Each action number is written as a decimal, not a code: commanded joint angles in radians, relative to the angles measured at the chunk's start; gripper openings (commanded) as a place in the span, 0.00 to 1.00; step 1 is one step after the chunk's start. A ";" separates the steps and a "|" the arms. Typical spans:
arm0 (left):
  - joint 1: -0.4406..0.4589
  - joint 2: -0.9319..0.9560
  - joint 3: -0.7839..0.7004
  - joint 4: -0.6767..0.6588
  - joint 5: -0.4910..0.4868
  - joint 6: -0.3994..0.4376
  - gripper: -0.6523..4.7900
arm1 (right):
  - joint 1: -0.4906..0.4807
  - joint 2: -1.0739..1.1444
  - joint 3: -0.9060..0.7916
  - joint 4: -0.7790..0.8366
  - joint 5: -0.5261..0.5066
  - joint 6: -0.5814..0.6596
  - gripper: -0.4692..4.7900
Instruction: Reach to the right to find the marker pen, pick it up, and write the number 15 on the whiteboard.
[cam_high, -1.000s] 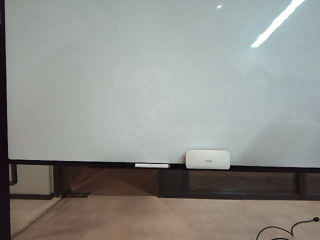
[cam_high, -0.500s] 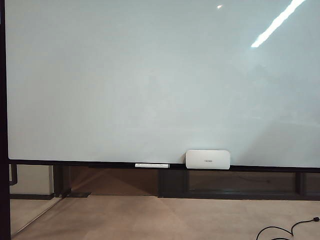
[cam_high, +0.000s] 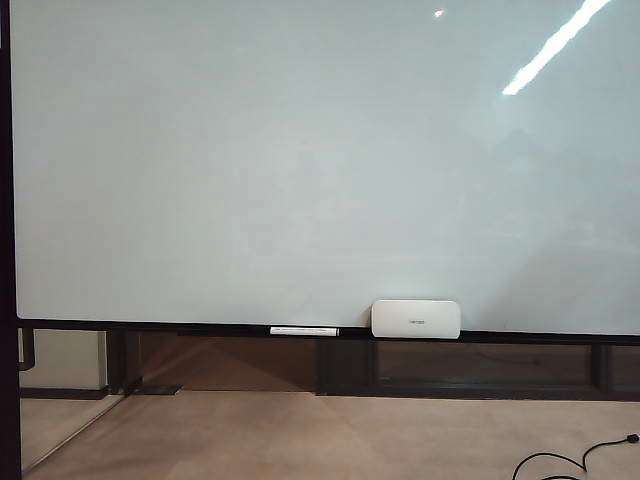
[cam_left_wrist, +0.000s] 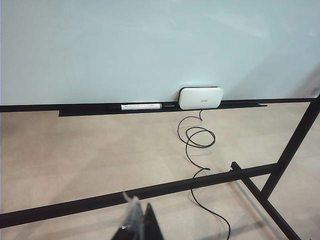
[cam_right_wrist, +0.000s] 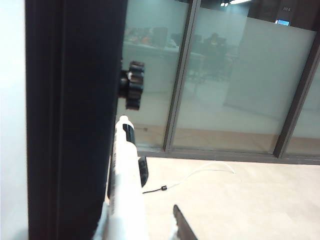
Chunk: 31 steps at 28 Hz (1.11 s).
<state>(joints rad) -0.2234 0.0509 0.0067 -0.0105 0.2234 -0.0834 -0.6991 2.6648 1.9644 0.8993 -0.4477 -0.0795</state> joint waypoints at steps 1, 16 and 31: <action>0.000 0.000 0.002 0.019 -0.002 -0.003 0.11 | 0.000 -0.006 0.006 0.010 0.005 0.000 0.38; 0.000 0.000 0.002 0.018 0.032 -0.004 0.11 | -0.005 -0.046 0.002 0.019 0.005 0.087 0.09; -0.001 0.000 0.009 0.087 0.180 0.023 0.11 | -0.010 -0.489 -0.450 -0.057 0.071 0.093 0.09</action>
<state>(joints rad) -0.2234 0.0509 0.0078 0.0643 0.3824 -0.0647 -0.7074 2.2093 1.5398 0.8360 -0.3779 0.0212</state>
